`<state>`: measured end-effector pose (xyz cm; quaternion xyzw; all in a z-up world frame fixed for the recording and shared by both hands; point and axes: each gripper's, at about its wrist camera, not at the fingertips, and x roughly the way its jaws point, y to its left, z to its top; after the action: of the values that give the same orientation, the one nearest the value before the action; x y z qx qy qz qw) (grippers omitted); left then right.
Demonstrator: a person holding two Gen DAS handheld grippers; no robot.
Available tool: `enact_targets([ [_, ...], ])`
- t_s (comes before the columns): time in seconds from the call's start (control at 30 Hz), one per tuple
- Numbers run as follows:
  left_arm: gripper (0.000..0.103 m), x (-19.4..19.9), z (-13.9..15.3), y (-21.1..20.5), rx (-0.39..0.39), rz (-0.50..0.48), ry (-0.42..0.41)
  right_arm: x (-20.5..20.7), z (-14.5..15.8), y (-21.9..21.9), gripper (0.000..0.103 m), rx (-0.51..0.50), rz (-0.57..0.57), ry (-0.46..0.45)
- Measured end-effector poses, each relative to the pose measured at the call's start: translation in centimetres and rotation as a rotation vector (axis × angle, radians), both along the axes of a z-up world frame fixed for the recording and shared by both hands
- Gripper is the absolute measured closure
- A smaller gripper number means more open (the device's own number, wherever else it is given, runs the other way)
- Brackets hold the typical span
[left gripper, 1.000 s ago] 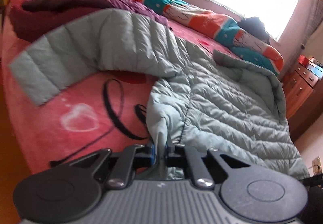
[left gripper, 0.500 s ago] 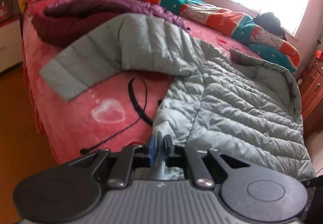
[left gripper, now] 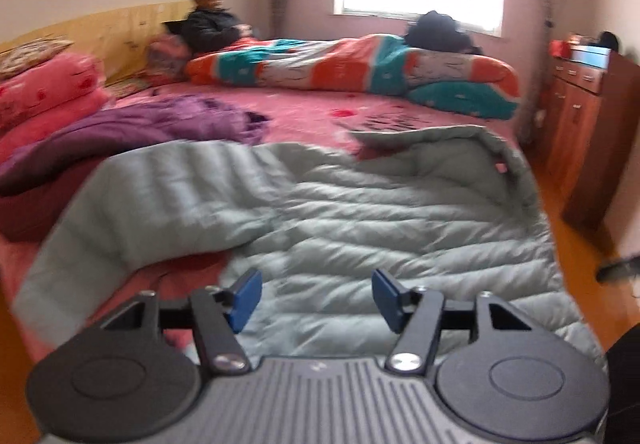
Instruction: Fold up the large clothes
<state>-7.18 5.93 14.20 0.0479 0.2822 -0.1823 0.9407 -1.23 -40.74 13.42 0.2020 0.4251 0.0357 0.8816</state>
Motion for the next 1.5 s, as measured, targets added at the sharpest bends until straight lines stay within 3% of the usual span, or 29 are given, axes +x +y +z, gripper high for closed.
enact_targets([
  [0.17,0.041,3.4,-1.7,-4.4,-0.017,-0.099,0.014,2.3,2.2,2.1,0.007,-0.265,0.013,-0.188],
  [0.27,0.039,5.1,-2.5,-6.5,-0.035,-0.125,0.01,4.3,2.4,2.4,0.005,-0.347,0.015,-0.279],
  [0.4,0.032,7.2,-3.7,-8.1,-0.087,-0.15,0.02,8.4,2.0,2.1,0.004,-0.384,0.009,-0.279],
  [0.7,0.03,9.9,-7.7,-8.7,-0.121,-0.179,0.095,18.7,2.6,4.9,0.008,-0.497,0.049,-0.354],
  [0.87,0.027,10.4,-8.8,-8.5,-0.147,-0.193,0.118,24.9,2.2,6.8,0.031,-0.577,0.149,-0.36],
  [1.13,0.023,11.0,-9.6,-8.2,-0.186,-0.214,0.142,32.4,-0.8,9.3,0.021,-0.74,0.241,-0.284],
  [1.33,0.02,11.1,-10.0,-8.1,-0.205,-0.226,0.156,35.3,-3.0,9.6,0.011,-0.788,0.228,-0.212],
  [1.37,0.018,11.1,-10.0,-8.1,-0.207,-0.229,0.158,35.7,-3.3,9.6,0.013,-0.787,0.222,-0.206],
  [1.5,0.016,11.2,-10.1,-8.0,-0.217,-0.239,0.161,37.5,-4.1,9.6,0.059,-0.799,0.178,-0.172],
])
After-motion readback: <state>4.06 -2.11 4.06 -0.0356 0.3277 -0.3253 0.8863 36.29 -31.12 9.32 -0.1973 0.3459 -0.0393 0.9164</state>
